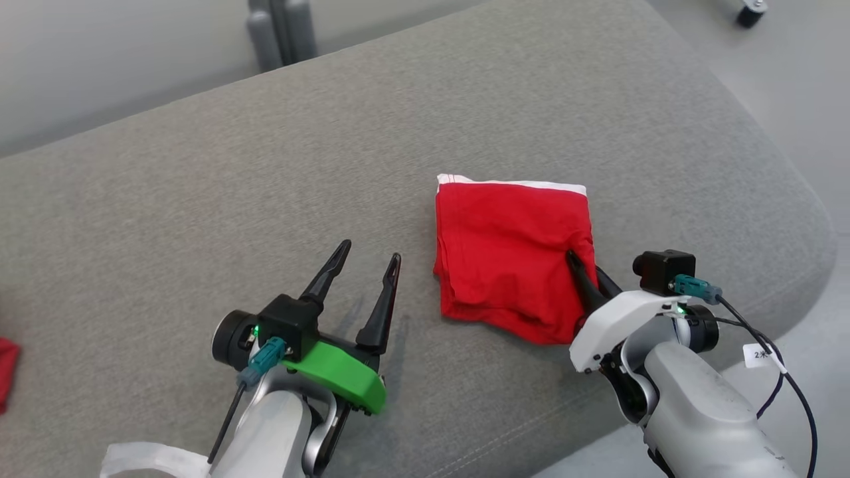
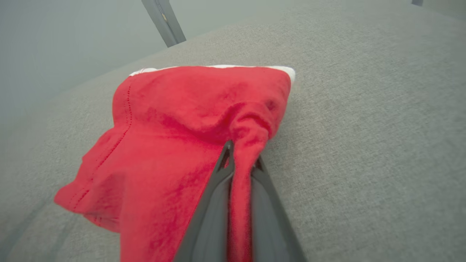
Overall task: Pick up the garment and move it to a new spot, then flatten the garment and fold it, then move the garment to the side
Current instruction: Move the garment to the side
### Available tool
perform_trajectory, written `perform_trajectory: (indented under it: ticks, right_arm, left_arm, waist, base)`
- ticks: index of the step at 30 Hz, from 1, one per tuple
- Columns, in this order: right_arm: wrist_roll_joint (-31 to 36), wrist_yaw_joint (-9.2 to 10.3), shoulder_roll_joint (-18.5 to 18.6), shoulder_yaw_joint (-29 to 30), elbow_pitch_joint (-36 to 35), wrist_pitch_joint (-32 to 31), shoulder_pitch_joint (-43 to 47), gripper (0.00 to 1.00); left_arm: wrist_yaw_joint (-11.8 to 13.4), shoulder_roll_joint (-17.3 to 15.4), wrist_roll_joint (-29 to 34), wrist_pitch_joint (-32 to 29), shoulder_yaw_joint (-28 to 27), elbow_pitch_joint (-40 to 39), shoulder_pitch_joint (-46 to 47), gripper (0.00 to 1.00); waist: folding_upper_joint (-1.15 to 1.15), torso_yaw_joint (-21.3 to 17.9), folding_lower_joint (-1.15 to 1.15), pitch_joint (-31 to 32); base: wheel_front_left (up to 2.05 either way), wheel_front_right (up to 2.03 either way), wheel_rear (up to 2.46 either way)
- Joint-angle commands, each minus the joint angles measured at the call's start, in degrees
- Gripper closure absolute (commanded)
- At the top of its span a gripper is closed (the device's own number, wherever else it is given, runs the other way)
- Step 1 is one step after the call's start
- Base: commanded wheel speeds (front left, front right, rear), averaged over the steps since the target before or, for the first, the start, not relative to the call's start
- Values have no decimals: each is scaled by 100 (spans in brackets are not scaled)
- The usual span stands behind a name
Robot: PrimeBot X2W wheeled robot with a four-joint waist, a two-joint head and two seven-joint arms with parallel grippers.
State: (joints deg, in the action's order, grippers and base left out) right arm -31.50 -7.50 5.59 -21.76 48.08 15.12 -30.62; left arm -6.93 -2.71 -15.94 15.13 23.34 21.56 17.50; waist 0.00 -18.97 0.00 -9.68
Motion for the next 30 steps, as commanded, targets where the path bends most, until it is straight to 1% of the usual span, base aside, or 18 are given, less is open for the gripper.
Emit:
perform_trajectory:
  ticks: [1, 6, 10, 14, 17, 21, 22, 26, 30]
  right_arm:
    - [-14, 3, -1, 7, -18, 3, 89, 100]
    - [113, 3, 16, -51, 0, 3, -76, 100]
    - [280, 3, 136, -130, -41, 3, -399, 100]
    - [463, 3, 349, -130, -106, 3, -914, 100]
    - [613, 3, 620, -50, -52, 3, -1402, 100]
    - [813, 3, 1088, 144, 323, 3, -2025, 100]
    - [813, 3, 1088, 144, 323, 3, -2025, 100]
    - [1021, 4, 1570, 518, 881, 4, -2505, 100]
    - [1285, 4, 2038, 1092, 1393, 6, -2753, 100]
  left_arm:
    - [-18, -36, 1, 2, 7, -45, 105, 0]
    - [-42, -39, 63, 2, 12, -143, 160, 0]
    - [-45, -37, 136, 2, 48, -230, 283, 0]
    - [-54, -37, 259, 2, 46, -335, 428, 0]
    - [-56, -39, 352, 2, 7, -429, 542, 0]
    - [-58, -35, 506, 2, -69, -578, 660, 0]
    - [-58, -35, 506, 2, -69, -578, 660, 0]
    - [-59, -43, 612, 2, -69, -693, 747, 0]
    - [-60, -51, 672, 2, -23, -821, 799, 0]
  waist:
    - [0, -553, 0, -15]
    - [0, -419, 0, -237]
    - [0, -133, 0, -543]
    - [0, 218, 0, -949]
    - [0, 459, 0, -1281]
    - [0, 763, 0, -1699]
    - [0, 763, 0, -1699]
    - [0, 1056, 0, -2025]
    - [0, 1274, 0, -2229]
  base:
    - [0, 0, 0]
    - [0, 0, 0]
    - [0, 0, 0]
    - [0, 0, 0]
    - [0, 0, 0]
    - [0, 0, 0]
    - [0, 0, 0]
    - [0, 0, 0]
    - [0, 0, 0]
